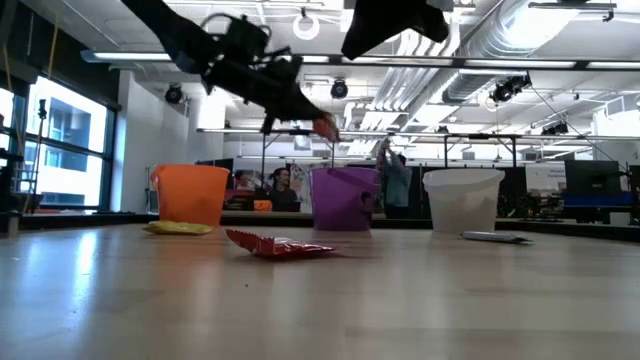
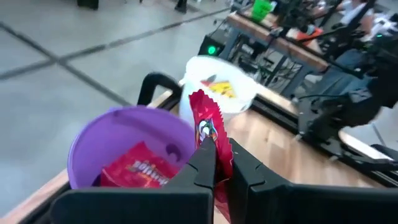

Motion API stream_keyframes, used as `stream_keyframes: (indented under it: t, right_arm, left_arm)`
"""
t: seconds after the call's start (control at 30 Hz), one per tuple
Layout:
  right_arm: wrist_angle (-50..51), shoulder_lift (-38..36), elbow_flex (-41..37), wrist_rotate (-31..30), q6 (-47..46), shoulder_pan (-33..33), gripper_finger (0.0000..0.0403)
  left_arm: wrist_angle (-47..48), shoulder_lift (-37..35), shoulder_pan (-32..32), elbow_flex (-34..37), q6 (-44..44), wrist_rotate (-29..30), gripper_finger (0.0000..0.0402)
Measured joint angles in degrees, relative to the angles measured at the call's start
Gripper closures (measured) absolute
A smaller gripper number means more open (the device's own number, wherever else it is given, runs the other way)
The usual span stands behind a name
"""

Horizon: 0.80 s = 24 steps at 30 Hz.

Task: Sort candy
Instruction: Put the red candy into the purple bucket

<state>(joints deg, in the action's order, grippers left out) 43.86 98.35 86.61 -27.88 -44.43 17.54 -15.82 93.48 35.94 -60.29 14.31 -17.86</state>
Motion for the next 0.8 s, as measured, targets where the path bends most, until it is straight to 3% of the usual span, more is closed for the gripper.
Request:
stream_keyframes:
  t: [0.2, 0.4, 0.8]
  right_arm:
    - [1.0, 0.0, 0.0, -1.3, -2.1, 0.9, 0.0399]
    - [1.0, 0.0, 0.0, -1.3, -1.8, 0.9, 0.0402]
    - [1.0, 0.0, 0.0, -1.2, 0.1, 0.2, 0.0402]
  left_arm:
    - [1.4, 8.6, 1.6, -5.4, 0.5, -0.1, 0.0401]
    - [1.5, 12.6, 2.0, -7.9, 0.5, -0.1, 0.0395]
    - [5.4, 10.9, 2.4, -8.2, -3.0, -1.0, 0.0306]
